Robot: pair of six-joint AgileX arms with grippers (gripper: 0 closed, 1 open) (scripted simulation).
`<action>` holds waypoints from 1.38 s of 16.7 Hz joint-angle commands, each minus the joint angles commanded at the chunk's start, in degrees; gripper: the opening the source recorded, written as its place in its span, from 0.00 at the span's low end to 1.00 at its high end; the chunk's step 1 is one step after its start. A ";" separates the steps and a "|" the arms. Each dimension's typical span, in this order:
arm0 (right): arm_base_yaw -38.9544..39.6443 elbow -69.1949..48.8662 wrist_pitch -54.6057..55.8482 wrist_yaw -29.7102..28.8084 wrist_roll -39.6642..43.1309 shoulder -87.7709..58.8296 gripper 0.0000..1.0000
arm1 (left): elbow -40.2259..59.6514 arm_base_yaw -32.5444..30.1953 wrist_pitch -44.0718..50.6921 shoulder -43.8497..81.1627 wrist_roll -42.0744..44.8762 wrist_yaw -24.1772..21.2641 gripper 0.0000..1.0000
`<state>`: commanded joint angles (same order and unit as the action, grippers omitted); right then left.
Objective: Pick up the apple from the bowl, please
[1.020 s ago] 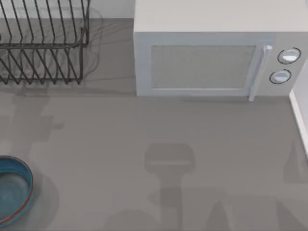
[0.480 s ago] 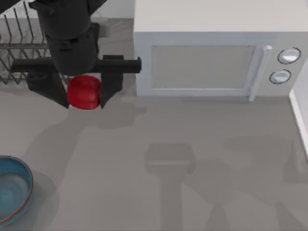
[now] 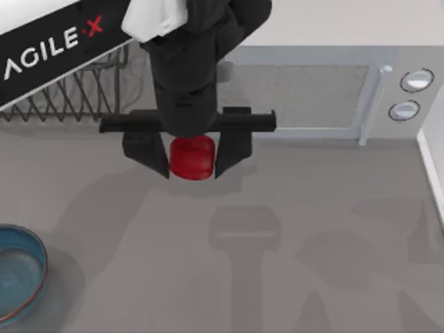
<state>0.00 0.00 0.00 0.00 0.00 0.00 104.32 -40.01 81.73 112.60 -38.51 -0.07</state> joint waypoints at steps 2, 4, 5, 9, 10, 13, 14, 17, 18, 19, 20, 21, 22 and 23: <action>0.00 0.00 0.00 0.00 0.00 0.00 1.00 | -0.36 0.19 -0.06 -0.09 0.15 0.01 0.00; 0.00 0.00 0.00 0.00 0.00 0.00 1.00 | -2.45 0.20 -2.15 0.21 0.16 0.01 0.00; 0.00 0.00 0.00 0.00 0.00 0.00 1.00 | -4.20 0.21 -4.03 0.43 0.18 0.01 0.00; 0.00 0.00 0.00 0.00 0.00 0.00 1.00 | -13.52 0.24 -15.83 1.65 0.24 -0.01 0.00; 0.00 0.00 0.00 0.00 0.00 0.00 1.00 | -15.96 0.22 -18.67 2.04 0.24 -0.01 0.00; 0.00 0.00 0.00 0.00 0.00 0.00 1.00 | -20.74 0.21 -23.60 2.80 0.25 -0.02 0.00; 0.00 0.00 0.00 0.00 0.00 0.00 1.00 | -21.15 0.21 -24.01 2.86 0.25 -0.02 0.00; 0.00 0.00 0.00 0.00 0.00 0.00 1.00 | -21.15 0.21 -24.01 2.86 0.25 -0.02 0.00; 0.00 0.00 0.00 0.00 0.00 0.00 1.00 | -21.15 0.21 -24.01 2.86 0.25 -0.02 0.08; 0.00 0.00 0.00 0.00 0.00 0.00 1.00 | -21.15 0.21 -24.01 2.86 0.25 -0.02 0.15; 0.00 0.00 0.00 0.00 0.00 0.00 1.00 | -21.15 0.21 -24.01 2.86 0.25 -0.02 0.23; 0.00 0.00 0.00 0.00 0.00 0.00 1.00 | -21.15 0.21 -24.01 2.86 0.25 -0.02 0.30; 0.00 0.00 0.00 0.00 0.00 0.00 1.00 | -21.15 0.21 -24.01 2.86 0.25 -0.02 0.38; 0.00 0.00 0.00 0.00 0.00 0.00 1.00 | -21.15 0.21 -24.01 2.86 0.25 -0.02 0.45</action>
<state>0.00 0.00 0.00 0.00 0.00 0.00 83.18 -39.80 57.72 115.46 -38.26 -0.09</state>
